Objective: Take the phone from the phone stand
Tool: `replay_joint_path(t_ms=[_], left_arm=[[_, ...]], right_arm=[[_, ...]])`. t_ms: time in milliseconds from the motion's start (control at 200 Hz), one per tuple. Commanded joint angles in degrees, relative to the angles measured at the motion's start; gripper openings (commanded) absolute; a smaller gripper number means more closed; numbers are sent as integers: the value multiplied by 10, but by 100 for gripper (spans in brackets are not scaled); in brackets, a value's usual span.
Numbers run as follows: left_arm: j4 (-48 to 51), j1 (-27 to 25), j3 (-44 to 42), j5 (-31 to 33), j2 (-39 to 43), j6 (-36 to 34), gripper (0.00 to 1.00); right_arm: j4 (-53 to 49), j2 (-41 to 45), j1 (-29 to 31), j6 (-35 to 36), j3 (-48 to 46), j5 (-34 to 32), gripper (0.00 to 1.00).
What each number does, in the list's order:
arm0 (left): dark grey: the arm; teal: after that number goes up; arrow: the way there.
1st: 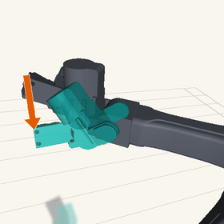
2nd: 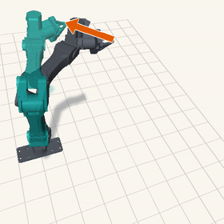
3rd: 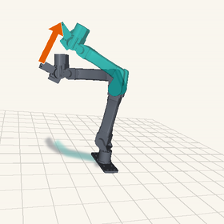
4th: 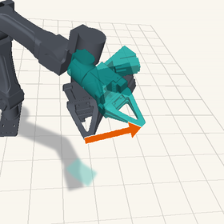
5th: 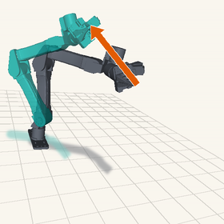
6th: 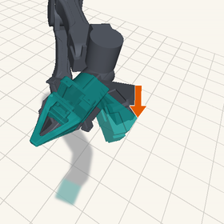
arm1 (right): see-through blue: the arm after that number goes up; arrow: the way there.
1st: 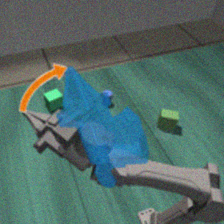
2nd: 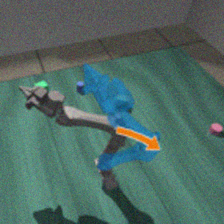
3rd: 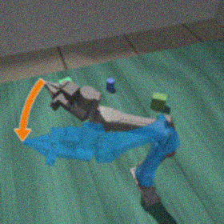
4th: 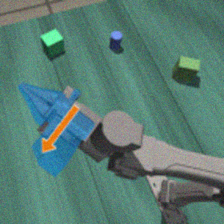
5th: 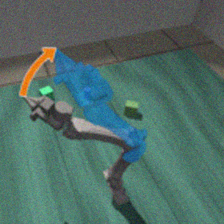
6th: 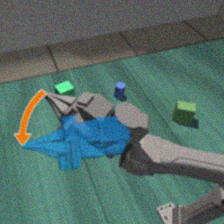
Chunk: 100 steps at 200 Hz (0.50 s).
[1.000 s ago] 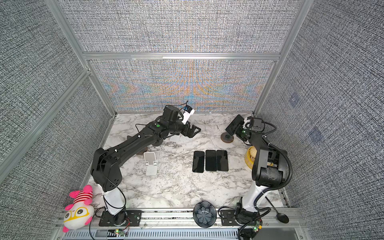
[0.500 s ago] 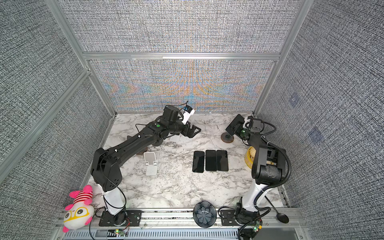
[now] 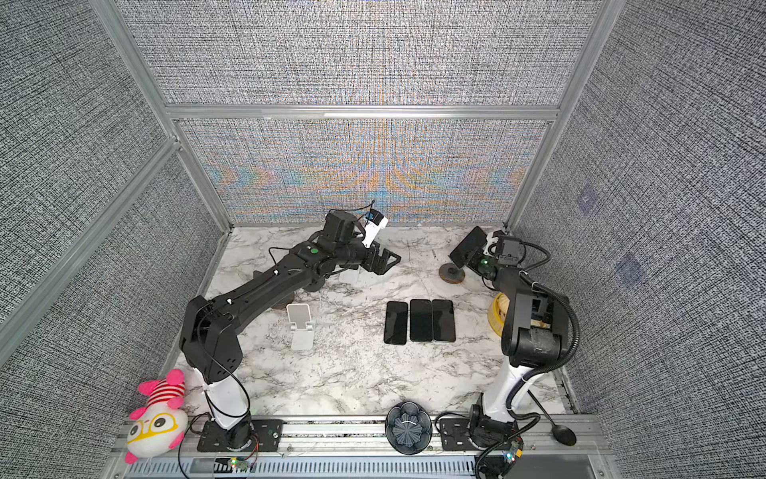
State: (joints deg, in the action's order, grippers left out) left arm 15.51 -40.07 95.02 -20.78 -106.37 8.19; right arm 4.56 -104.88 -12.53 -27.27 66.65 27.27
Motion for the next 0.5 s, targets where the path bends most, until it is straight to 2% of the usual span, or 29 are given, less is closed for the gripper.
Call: replay_joint_path(t_ms=[0, 225, 495], left_arm=[[2, -1, 2, -5, 6, -1, 93], [6, 0, 1, -4, 5, -3, 93], [13, 0, 7, -4, 3, -6, 94]], right_arm=[[0, -1, 5, -5, 0, 14, 28], [20, -3, 13, -12, -11, 21, 23], [42, -2, 21, -16, -29, 28, 23]])
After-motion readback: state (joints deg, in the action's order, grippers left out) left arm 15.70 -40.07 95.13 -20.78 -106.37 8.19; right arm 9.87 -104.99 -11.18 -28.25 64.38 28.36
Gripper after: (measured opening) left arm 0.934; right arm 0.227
